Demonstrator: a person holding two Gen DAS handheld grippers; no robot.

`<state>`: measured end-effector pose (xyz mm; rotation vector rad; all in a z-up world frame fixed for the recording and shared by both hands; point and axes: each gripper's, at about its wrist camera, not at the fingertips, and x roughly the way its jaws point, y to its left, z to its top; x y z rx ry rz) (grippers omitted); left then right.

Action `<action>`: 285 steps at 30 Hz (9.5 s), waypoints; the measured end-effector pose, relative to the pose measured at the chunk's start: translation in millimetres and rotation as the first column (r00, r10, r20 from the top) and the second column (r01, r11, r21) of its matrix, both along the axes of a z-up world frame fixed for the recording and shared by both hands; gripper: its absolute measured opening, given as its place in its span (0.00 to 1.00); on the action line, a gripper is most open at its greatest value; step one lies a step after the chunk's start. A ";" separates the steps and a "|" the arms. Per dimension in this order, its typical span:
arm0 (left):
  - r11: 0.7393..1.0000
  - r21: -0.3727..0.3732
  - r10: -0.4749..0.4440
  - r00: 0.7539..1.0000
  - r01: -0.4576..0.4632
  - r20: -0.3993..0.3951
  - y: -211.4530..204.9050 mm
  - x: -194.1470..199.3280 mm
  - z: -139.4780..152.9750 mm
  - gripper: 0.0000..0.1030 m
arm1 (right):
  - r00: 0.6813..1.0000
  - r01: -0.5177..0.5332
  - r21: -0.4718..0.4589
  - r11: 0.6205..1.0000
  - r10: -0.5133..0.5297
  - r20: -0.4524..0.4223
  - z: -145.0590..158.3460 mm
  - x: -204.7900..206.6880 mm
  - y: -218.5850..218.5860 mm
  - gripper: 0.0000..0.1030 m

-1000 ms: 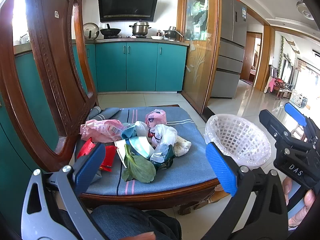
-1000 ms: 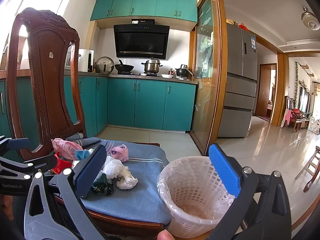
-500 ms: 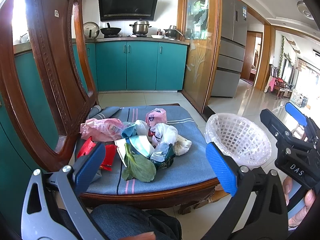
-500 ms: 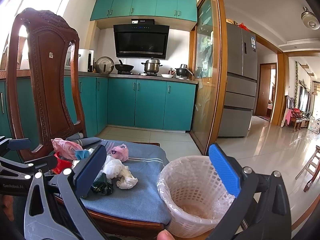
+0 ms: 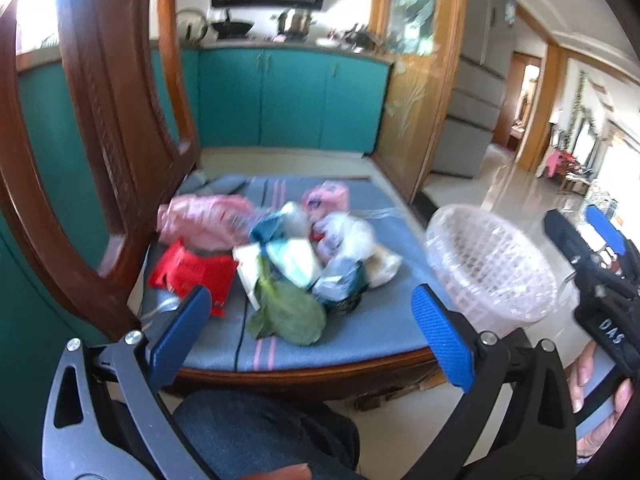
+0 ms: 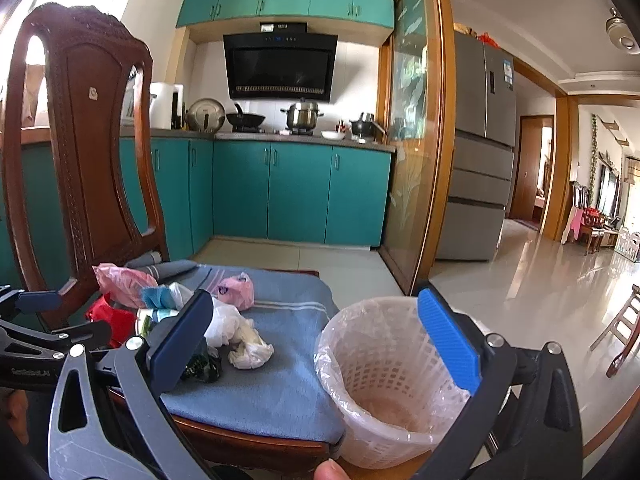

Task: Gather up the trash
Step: 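Lower the right gripper onto the dark green bag and close it, then grasp the green vegetable leaf with the left gripper while the right holds the dark bag, then carry both items over the white wastebasket and open both grippers, then grasp the white plastic bag with the right gripper, then grasp the white paper cup with the left gripper while the right lifts the white bag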

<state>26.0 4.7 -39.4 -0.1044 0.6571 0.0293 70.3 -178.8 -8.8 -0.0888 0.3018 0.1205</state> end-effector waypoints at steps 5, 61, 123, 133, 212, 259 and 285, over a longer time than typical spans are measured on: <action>0.997 0.006 0.073 0.985 -0.073 -0.157 16.6 21.3 -30.7 0.97 | 0.985 -0.044 -0.081 0.996 0.030 -0.169 -24.7 38.0 17.8 0.97; 0.979 -0.078 0.158 0.937 -0.191 -0.313 81.1 20.8 -81.9 0.84 | 0.785 -0.334 0.132 0.933 0.353 -0.509 -112.2 115.2 119.6 0.59; 0.985 -0.170 -0.056 0.947 0.002 -0.315 19.6 104.7 -93.7 0.26 | 0.880 -0.153 0.194 0.969 0.223 -0.419 -75.9 101.4 27.3 0.41; 0.986 -0.157 0.015 0.978 -0.049 -0.206 34.3 75.2 -62.0 0.26 | 0.877 -0.149 0.203 0.968 0.224 -0.425 -76.3 104.3 26.2 0.41; 0.983 -0.048 0.173 0.982 -0.177 -0.078 61.4 45.9 -12.2 0.88 | 0.855 -0.254 0.237 0.938 0.333 -0.398 -71.9 141.1 52.3 0.79; 0.985 -0.105 0.114 0.972 -0.137 -0.204 52.1 40.0 -53.3 0.89 | 0.846 -0.224 0.255 0.941 0.317 -0.429 -75.8 138.7 41.7 0.13; 0.986 -0.146 0.035 0.964 -0.075 -0.263 37.0 74.0 -74.3 0.94 | 0.831 -0.306 0.307 0.901 0.410 -0.376 -61.5 135.8 53.0 0.20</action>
